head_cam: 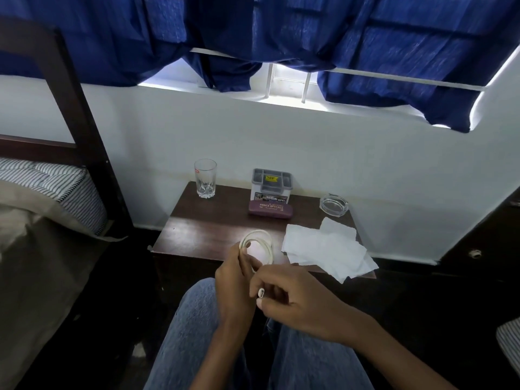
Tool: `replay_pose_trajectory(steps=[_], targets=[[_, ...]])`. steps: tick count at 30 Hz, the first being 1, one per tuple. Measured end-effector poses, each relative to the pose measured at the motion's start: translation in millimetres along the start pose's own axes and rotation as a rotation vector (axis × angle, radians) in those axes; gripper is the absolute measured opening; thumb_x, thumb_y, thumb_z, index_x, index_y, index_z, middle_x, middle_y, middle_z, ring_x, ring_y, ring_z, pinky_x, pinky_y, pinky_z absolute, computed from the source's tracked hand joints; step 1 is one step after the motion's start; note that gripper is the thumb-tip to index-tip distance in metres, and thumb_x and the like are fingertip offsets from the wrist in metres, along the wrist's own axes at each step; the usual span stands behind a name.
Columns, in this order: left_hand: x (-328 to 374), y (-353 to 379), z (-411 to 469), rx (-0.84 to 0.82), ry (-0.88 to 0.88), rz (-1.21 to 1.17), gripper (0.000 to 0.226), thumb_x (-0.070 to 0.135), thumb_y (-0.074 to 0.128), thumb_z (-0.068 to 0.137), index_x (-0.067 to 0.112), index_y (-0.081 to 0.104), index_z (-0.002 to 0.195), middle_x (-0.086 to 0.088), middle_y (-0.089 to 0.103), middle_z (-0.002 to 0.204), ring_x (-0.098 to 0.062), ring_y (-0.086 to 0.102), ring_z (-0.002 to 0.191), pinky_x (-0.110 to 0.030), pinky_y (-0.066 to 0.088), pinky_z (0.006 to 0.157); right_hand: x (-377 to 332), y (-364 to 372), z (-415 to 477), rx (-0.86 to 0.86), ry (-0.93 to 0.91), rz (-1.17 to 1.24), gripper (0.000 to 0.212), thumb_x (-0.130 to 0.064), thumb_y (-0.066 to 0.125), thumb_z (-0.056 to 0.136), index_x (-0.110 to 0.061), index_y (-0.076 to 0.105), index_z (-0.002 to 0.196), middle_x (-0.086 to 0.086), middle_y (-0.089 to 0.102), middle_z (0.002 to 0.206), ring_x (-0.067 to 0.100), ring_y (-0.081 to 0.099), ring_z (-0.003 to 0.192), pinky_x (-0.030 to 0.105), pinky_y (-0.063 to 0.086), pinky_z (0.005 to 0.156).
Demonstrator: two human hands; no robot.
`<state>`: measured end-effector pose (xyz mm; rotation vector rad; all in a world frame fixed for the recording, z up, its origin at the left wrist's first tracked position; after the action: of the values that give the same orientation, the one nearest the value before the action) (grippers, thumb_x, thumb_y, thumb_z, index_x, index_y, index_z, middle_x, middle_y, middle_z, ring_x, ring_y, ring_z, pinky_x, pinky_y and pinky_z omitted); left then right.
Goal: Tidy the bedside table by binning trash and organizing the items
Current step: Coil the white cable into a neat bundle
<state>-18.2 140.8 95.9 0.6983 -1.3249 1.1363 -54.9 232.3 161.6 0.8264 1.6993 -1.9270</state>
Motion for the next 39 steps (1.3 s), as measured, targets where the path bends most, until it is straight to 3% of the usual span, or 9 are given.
replay_pose_trajectory(steps=[3,7,10,13,16,19,28,33,39], targets=[[-2.1,-1.5,0.5,0.032,0.022,0.003,0.03,0.023,0.037,0.099,0.016,0.046,0.071,0.0,0.052,0.059,-0.015,0.048,0.053,-0.041,0.044,0.053,-8.7,6.3,-5.2,-0.066,-0.001,0.052,0.009,-0.009,0.06,0.079,-0.015,0.062,0.084,-0.003,0.058,0.071,0.004,0.049,0.059,0.017,0.039,0.059],[-9.3,-0.6,2.1,0.041,0.023,0.0,0.026,0.021,0.037,0.098,0.015,0.042,0.073,0.006,0.043,0.056,-0.015,0.039,0.051,-0.039,0.038,0.051,-32.2,5.2,-11.6,-0.143,-0.076,0.03,0.009,-0.013,0.07,0.077,-0.01,0.063,0.081,-0.011,0.054,0.069,0.001,0.051,0.06,0.011,0.038,0.058],[-14.0,2.2,4.0,0.023,0.02,-0.044,0.025,0.028,0.035,0.098,0.013,0.045,0.081,0.003,0.036,0.055,-0.032,0.037,0.052,-0.039,0.037,0.051,-39.7,-1.2,-12.8,-0.129,-0.095,0.057,0.013,-0.02,0.07,0.08,-0.012,0.061,0.077,-0.005,0.056,0.07,0.006,0.05,0.061,0.013,0.037,0.059],[-8.3,-3.6,2.2,0.053,0.028,-0.066,0.027,0.024,0.035,0.1,0.008,0.051,0.085,0.005,0.042,0.056,-0.01,0.043,0.049,-0.028,0.038,0.051,-38.0,-10.5,-12.6,-0.11,-0.093,0.084,0.008,-0.018,0.064,0.085,-0.016,0.063,0.078,0.0,0.059,0.071,0.005,0.05,0.06,0.016,0.039,0.06],[-21.4,-5.4,7.1,0.081,-0.171,-0.287,0.024,0.013,0.036,0.1,0.004,0.057,0.092,-0.002,0.051,0.065,0.001,0.049,0.042,-0.016,0.04,0.044,-14.2,-37.4,-10.8,-0.025,0.031,0.219,0.012,-0.011,0.059,0.089,-0.02,0.068,0.088,0.001,0.062,0.071,0.005,0.055,0.056,0.02,0.047,0.057],[-41.0,13.2,5.7,-0.041,-0.435,-0.621,0.023,0.015,0.037,0.1,0.02,0.054,0.116,-0.007,0.055,0.075,-0.005,0.054,0.043,-0.018,0.048,0.043,17.6,-65.0,-9.2,0.119,0.157,0.285,0.019,-0.004,0.056,0.09,-0.019,0.065,0.097,0.004,0.062,0.068,0.013,0.057,0.054,0.023,0.049,0.056],[-33.5,47.4,-14.7,-0.17,-0.735,-1.07,0.024,0.009,0.04,0.099,0.009,0.056,0.116,-0.006,0.06,0.073,-0.008,0.06,0.048,-0.019,0.053,0.046,78.9,-41.2,-3.9,0.09,0.369,0.348,0.016,0.003,0.053,0.086,-0.011,0.061,0.085,0.011,0.07,0.073,0.022,0.063,0.056,0.03,0.049,0.059],[-23.5,71.6,-34.0,-0.364,-0.966,-1.253,0.024,0.009,0.05,0.09,0.001,0.062,0.109,-0.016,0.066,0.101,-0.012,0.066,0.069,-0.016,0.052,0.043,75.7,-36.8,0.9,0.185,0.283,0.256,0.007,-0.005,0.066,0.082,-0.011,0.068,0.086,0.003,0.066,0.087,0.013,0.064,0.076,0.021,0.049,0.068],[-9.3,84.3,-53.4,-0.55,-1.093,-1.343,0.023,0.007,0.045,0.078,-0.001,0.057,0.095,-0.007,0.056,0.057,-0.004,0.047,0.03,-0.012,0.041,0.03,63.0,-39.0,3.9,0.26,0.098,0.09,0.011,-0.024,0.07,0.078,-0.033,0.072,0.084,-0.016,0.05,0.116,0.005,0.045,0.111,0.031,0.046,0.093]])
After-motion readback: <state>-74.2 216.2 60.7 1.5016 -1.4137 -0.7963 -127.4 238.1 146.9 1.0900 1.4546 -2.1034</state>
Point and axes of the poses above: each hand's wrist, its own z-axis towards the middle knuckle, its own y-axis out of the palm, x = y × z, the point moved 10 cm from there along z, towards the middle knuckle
